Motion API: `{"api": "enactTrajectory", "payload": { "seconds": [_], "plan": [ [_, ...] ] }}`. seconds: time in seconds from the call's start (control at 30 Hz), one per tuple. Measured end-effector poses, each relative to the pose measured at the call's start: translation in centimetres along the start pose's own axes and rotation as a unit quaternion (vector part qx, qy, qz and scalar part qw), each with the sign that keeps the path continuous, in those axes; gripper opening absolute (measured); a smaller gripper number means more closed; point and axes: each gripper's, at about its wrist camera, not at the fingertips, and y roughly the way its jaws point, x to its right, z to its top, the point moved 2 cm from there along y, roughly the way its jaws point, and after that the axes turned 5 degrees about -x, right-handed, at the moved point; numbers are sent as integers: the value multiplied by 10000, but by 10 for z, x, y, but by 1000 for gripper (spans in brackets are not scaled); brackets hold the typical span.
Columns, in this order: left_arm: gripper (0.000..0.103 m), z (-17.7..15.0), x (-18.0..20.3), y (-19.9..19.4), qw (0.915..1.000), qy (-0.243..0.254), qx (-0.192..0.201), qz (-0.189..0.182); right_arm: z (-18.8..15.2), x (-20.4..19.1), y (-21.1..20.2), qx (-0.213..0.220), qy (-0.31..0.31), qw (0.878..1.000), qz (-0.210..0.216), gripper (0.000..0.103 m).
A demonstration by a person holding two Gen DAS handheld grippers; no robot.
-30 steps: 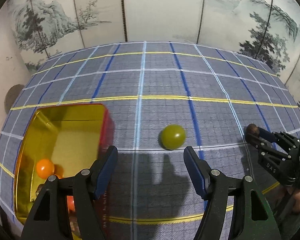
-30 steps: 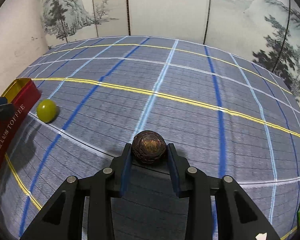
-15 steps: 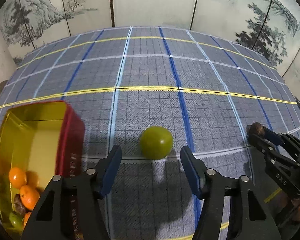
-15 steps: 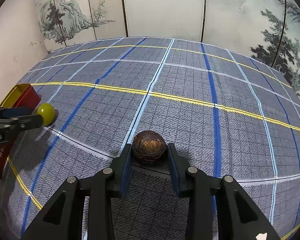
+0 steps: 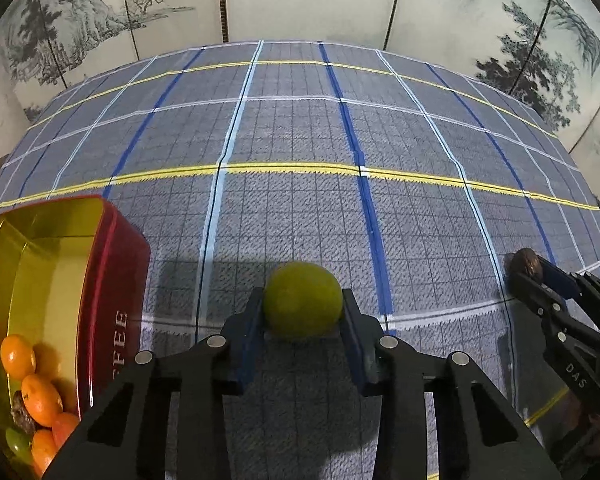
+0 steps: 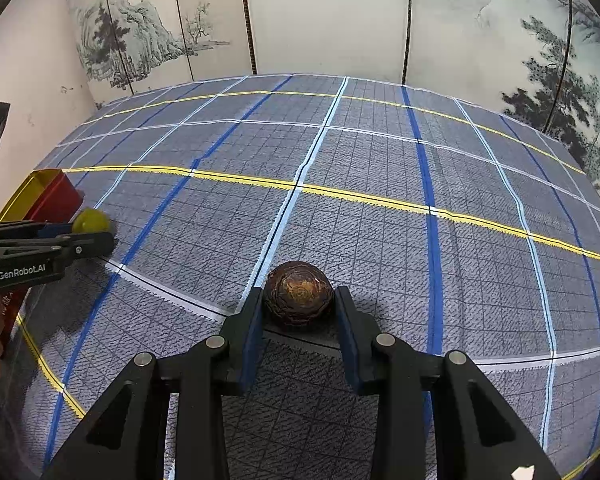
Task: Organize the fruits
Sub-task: 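Grasp the green tomato with the left tool while the right tool holds the brown fruit, then carry the green tomato into the tin and open the left tool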
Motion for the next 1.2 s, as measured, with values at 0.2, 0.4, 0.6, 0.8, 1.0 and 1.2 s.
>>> {"api": "enactTrajectory", "payload": {
  "seconds": [0.2, 0.4, 0.6, 0.8, 1.0, 1.2],
  "plan": [
    [37, -13, 0, -8, 10000, 36, -52, 43, 0, 0, 0, -2, -8, 10000, -11, 33],
    [37, -28, -2, -22, 10000, -21, -29, -17, 1, -2, 0, -9, -36, 10000, -52, 33],
    [37, -40, -5, -42, 9999, -70, 72, -13, 1, -4, 1, -17, -79, 9999, -112, 33],
    [37, -50, -12, -61, 9997, -171, 151, -28, 0, -5, 1, -19, -97, 9999, -141, 33],
    [37, -57, -23, -82, 9992, -259, 309, 54, 0, -5, 1, -19, -110, 9998, -163, 33],
    [37, -62, -45, -104, 9978, -454, 473, 126, 0, -5, 1, -18, -108, 9998, -159, 33]
  ]
}}
